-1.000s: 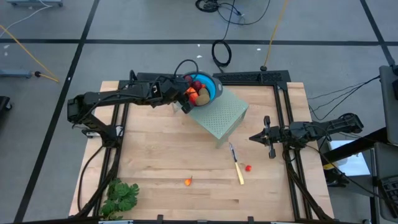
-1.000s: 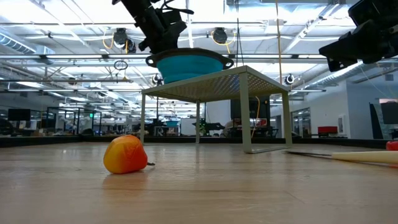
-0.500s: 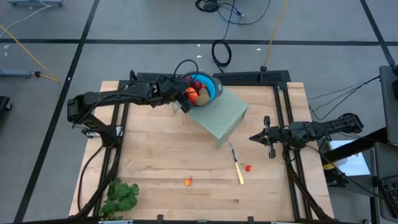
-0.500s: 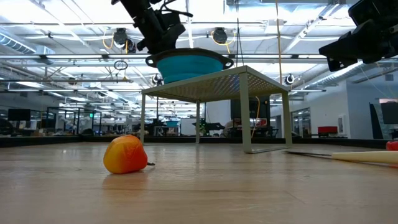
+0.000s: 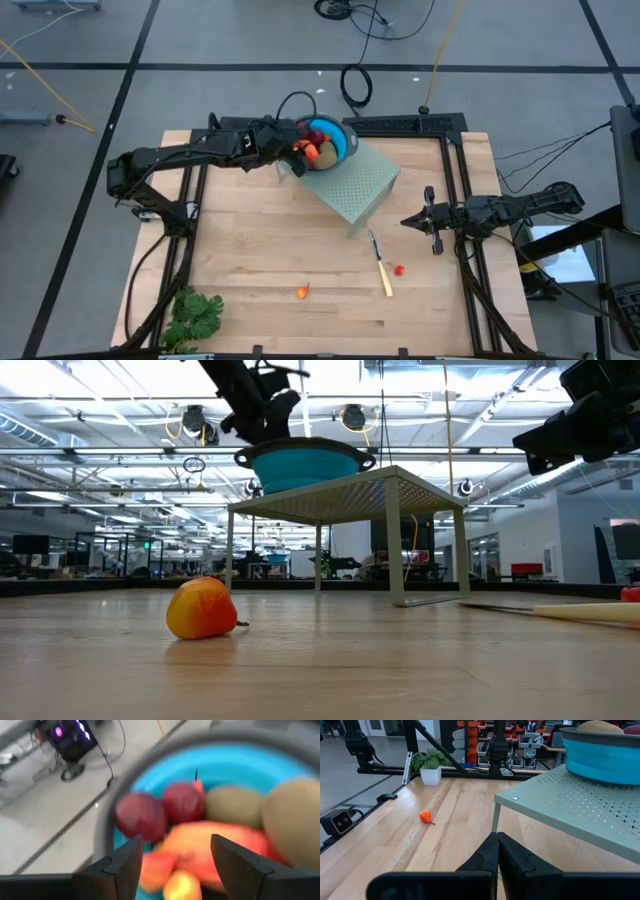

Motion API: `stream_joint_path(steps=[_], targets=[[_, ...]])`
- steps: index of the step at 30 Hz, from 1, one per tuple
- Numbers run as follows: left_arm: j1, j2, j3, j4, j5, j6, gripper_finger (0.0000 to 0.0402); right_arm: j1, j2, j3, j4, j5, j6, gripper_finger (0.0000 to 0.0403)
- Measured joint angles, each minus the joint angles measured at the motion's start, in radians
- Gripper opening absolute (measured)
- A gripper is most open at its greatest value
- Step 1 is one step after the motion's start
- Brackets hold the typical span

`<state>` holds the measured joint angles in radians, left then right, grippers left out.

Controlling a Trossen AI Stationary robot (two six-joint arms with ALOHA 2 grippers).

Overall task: Pick & Place Fruit
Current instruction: Put the pear into the blue strainer bowl on the shelf

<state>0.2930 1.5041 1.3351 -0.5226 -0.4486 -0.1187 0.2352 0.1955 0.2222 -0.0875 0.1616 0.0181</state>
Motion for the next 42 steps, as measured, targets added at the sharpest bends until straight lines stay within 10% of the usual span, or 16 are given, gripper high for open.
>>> stream_joint_path(steps=[29, 42], targets=[[-0.082, -0.026, 0.195, -0.118, 0.074, -0.243, 0.0236, 0.0, 0.0, 0.0, 0.0, -0.005, -0.002, 0.0], [-0.168, -0.028, 0.195, -0.148, 0.229, -0.254, 0.0081, 0.0, 0.0, 0.0, 0.0, -0.005, -0.003, 0.0]])
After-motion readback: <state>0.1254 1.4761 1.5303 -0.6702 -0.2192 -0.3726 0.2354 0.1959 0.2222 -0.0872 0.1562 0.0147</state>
